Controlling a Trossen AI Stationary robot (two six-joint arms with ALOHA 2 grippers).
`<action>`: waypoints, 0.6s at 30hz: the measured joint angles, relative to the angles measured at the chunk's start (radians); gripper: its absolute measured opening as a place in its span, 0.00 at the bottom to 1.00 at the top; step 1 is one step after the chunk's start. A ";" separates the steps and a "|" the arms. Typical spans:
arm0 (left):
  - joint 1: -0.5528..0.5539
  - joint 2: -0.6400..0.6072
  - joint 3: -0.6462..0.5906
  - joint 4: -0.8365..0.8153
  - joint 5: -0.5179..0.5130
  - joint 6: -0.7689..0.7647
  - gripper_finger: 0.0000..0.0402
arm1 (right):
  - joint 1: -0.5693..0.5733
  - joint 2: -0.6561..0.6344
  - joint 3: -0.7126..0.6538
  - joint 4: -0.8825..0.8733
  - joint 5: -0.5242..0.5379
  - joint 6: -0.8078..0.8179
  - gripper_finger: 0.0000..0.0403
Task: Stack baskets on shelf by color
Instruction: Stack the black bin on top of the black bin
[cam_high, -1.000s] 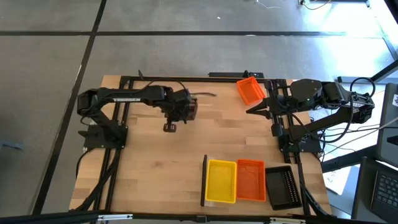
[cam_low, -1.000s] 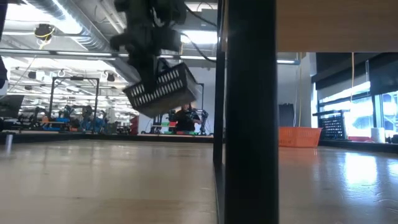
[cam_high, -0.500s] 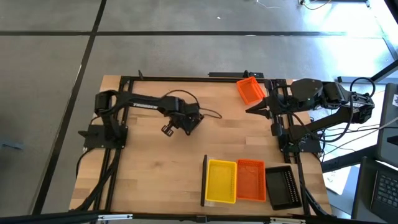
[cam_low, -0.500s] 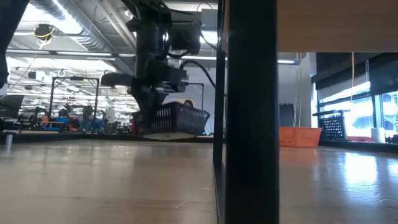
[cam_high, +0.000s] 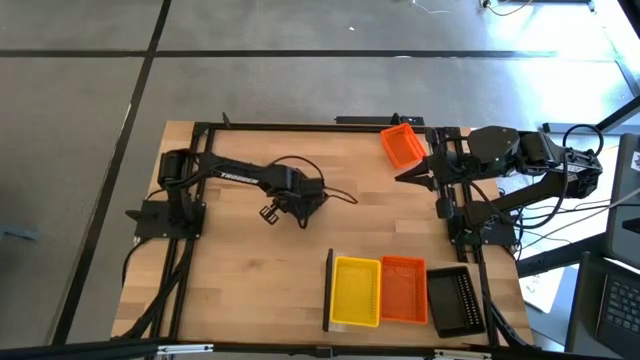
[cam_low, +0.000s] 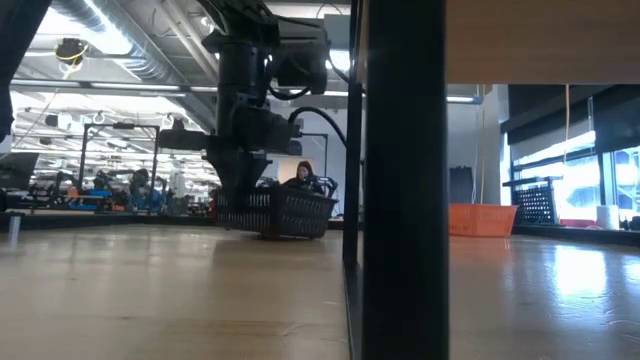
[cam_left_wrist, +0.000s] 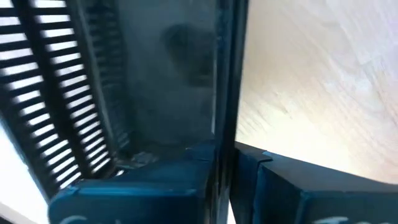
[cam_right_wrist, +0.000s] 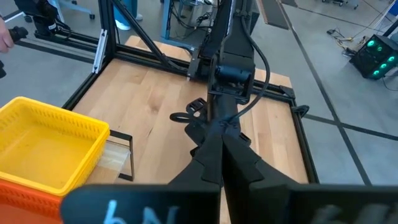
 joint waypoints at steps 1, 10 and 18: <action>-0.002 0.000 0.000 -0.003 0.000 -0.002 0.05 | 0.000 0.000 0.000 0.000 0.000 0.000 0.00; -0.019 0.000 0.000 0.029 -0.050 -0.062 0.13 | 0.000 0.000 0.000 0.000 0.000 0.004 0.00; -0.039 -0.030 0.057 -0.076 -0.066 -0.144 0.13 | 0.000 0.000 0.000 -0.001 0.000 0.025 0.00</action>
